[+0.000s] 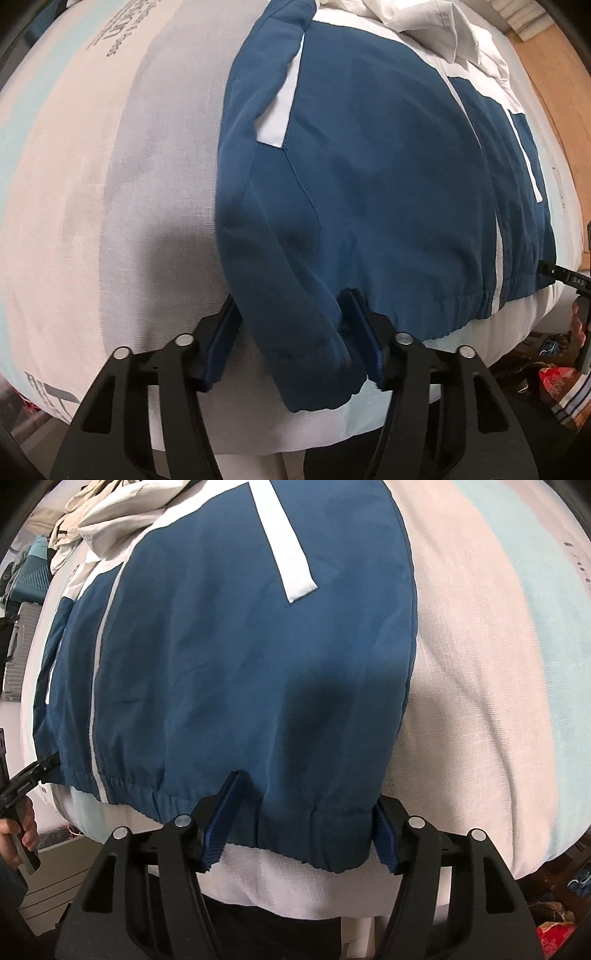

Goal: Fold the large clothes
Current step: 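Lift the blue hem with both tools and fold it toward the collar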

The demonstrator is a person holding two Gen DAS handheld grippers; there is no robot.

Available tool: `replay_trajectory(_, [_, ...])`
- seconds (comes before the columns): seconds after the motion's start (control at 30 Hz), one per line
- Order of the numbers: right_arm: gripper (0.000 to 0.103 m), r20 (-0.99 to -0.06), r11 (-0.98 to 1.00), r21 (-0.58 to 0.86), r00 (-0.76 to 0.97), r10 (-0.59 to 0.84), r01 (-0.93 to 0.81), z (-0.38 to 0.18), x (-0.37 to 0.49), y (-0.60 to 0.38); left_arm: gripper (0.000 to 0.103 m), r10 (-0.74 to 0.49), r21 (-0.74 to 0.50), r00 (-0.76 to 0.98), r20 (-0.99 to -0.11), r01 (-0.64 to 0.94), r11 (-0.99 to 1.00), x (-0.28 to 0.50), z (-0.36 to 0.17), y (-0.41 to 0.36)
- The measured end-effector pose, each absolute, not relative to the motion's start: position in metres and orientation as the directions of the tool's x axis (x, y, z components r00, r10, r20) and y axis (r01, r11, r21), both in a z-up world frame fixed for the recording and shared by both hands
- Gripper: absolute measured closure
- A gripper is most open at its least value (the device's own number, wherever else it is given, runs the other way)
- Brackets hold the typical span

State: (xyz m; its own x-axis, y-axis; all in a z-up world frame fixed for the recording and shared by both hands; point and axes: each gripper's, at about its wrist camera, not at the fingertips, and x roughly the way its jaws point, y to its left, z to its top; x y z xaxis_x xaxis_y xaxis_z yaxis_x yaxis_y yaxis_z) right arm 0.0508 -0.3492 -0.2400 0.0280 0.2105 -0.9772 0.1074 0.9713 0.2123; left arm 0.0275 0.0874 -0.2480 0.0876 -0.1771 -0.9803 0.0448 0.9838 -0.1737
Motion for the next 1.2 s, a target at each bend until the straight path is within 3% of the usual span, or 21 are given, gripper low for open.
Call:
replay_trajectory(0.07, [0.039, -0.978, 0.972, 0.207, 0.025, 0.206, 0.11, -0.243, 0.05, -0.341, 0.037, -0.173, -0.169, 0.084, -0.981, 0.048, 0.984, 0.028, -0.249, 0.081])
replay_trajectory(0.17, [0.038, -0.977, 0.969, 0.214, 0.021, 0.213, 0.124, -0.248, 0.052, -0.344, 0.04, -0.167, -0.163, 0.088, -0.982, 0.048, 0.985, 0.029, -0.25, 0.077])
replay_trajectory(0.23, [0.038, -0.975, 0.965, 0.223, 0.018, 0.222, 0.14, -0.25, 0.052, -0.348, 0.052, -0.168, -0.166, 0.087, -0.982, 0.031, 0.986, 0.031, -0.25, 0.079])
replay_trajectory(0.27, [0.041, -0.974, 0.962, 0.226, 0.019, 0.225, 0.153, -0.25, 0.052, -0.351, 0.056, -0.171, -0.169, 0.086, -0.981, 0.028, 0.985, 0.028, -0.248, 0.083])
replay_trajectory(0.33, [0.06, -0.973, 0.954, 0.229, 0.021, 0.229, 0.193, -0.25, 0.051, -0.364, 0.074, -0.17, -0.168, 0.082, -0.982, 0.037, 0.985, 0.028, -0.247, 0.082])
replay_trajectory(0.4, [0.083, -0.964, 0.937, 0.265, 0.027, 0.266, 0.229, -0.248, 0.054, -0.373, 0.082, -0.184, -0.181, 0.082, -0.979, 0.046, 0.982, 0.027, -0.244, 0.084])
replay_trajectory(0.5, [0.086, -0.955, 0.927, 0.294, 0.036, 0.294, 0.234, -0.247, 0.057, -0.384, 0.092, -0.199, -0.195, 0.082, -0.977, 0.051, 0.979, 0.029, -0.239, 0.086])
replay_trajectory(0.57, [0.084, -0.961, 0.937, 0.274, 0.031, 0.274, 0.216, -0.248, 0.058, -0.382, 0.093, -0.191, -0.186, 0.085, -0.978, 0.063, 0.98, 0.03, -0.237, 0.082])
replay_trajectory(0.7, [0.069, -0.971, 0.948, 0.238, 0.013, 0.24, 0.211, -0.247, 0.053, -0.372, 0.094, -0.186, -0.18, 0.086, -0.979, 0.071, 0.981, 0.029, -0.237, 0.077])
replay_trajectory(0.83, [0.067, -0.977, 0.959, 0.211, -0.002, 0.215, 0.188, -0.25, 0.052, -0.371, 0.094, -0.183, -0.177, 0.084, -0.979, 0.075, 0.981, 0.03, -0.238, 0.075])
replay_trajectory(0.9, [0.081, -0.978, 0.964, 0.203, -0.009, 0.208, 0.171, -0.247, 0.053, -0.369, 0.094, -0.181, -0.175, 0.081, -0.98, 0.074, 0.982, 0.03, -0.236, 0.075])
replay_trajectory(0.97, [0.088, -0.978, 0.966, 0.203, -0.01, 0.207, 0.162, -0.243, 0.054, -0.359, 0.094, -0.182, -0.176, 0.082, -0.98, 0.073, 0.982, 0.03, -0.233, 0.076])
replay_trajectory(1.2, [0.091, -0.981, 0.975, 0.187, -0.021, 0.191, 0.117, -0.215, 0.059, -0.349, 0.095, -0.167, -0.164, 0.067, -0.984, 0.054, 0.985, 0.037, -0.216, 0.071])
